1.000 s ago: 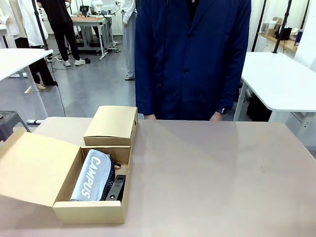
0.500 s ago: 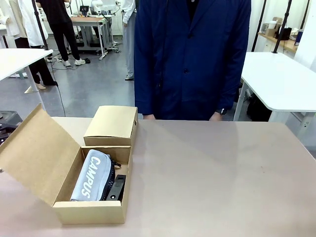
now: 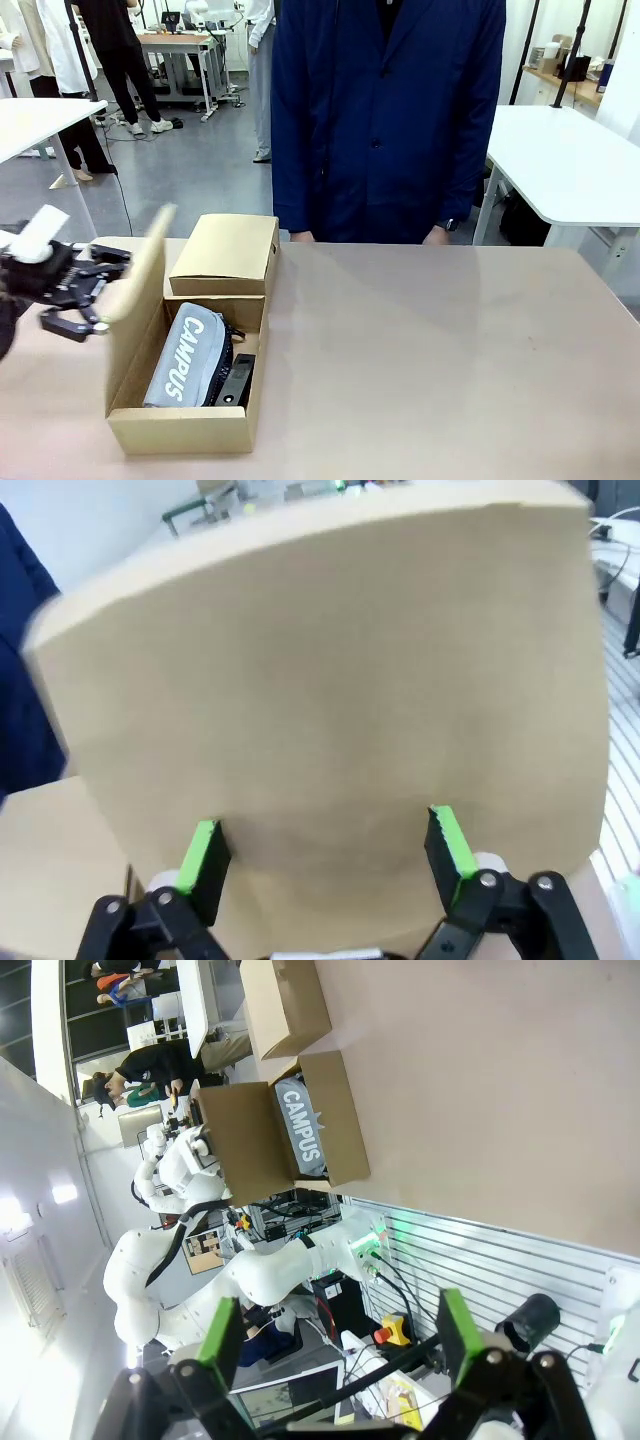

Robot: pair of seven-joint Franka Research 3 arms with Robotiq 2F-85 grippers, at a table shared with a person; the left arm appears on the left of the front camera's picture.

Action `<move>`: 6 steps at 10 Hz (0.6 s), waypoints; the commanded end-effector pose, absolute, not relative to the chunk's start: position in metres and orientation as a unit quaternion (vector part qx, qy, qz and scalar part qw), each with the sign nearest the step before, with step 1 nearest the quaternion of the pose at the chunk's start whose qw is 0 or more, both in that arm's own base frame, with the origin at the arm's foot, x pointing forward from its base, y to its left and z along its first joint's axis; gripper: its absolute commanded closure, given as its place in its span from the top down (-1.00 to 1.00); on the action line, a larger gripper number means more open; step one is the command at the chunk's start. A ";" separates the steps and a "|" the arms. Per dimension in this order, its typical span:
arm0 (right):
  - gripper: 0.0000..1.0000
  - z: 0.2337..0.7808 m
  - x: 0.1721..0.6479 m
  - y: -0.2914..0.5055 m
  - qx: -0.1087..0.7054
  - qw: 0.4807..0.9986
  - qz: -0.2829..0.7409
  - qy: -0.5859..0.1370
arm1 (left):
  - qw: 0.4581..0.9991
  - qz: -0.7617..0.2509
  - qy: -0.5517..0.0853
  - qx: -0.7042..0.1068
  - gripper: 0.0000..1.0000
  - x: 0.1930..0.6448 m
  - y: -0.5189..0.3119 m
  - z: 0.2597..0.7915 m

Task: Place items inside the box.
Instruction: Close the lid of the Mailer Box closest to the robot.

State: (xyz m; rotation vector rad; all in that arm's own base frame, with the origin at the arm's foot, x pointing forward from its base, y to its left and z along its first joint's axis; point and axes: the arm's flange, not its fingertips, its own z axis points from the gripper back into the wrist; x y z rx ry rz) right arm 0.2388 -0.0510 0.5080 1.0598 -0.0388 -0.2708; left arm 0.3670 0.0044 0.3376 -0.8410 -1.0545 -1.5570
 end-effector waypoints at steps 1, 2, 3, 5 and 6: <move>1.00 0.510 0.240 -0.053 0.511 0.851 -0.118 -0.025 | 0.511 -0.650 -0.434 -0.358 1.00 0.298 -0.061 0.307; 1.00 0.510 0.240 -0.053 0.511 0.851 -0.118 -0.025 | 0.506 -0.660 -0.416 -0.368 1.00 0.291 -0.075 0.296; 1.00 0.510 0.240 -0.053 0.511 0.851 -0.118 -0.025 | 0.505 -0.672 -0.398 -0.367 1.00 0.284 -0.083 0.287; 1.00 0.510 0.240 -0.053 0.511 0.851 -0.118 -0.025 | 0.509 -0.679 -0.381 -0.368 1.00 0.281 -0.084 0.283; 1.00 0.510 0.240 -0.053 0.511 0.851 -0.118 -0.025 | 0.510 -0.678 -0.380 -0.370 1.00 0.281 -0.082 0.283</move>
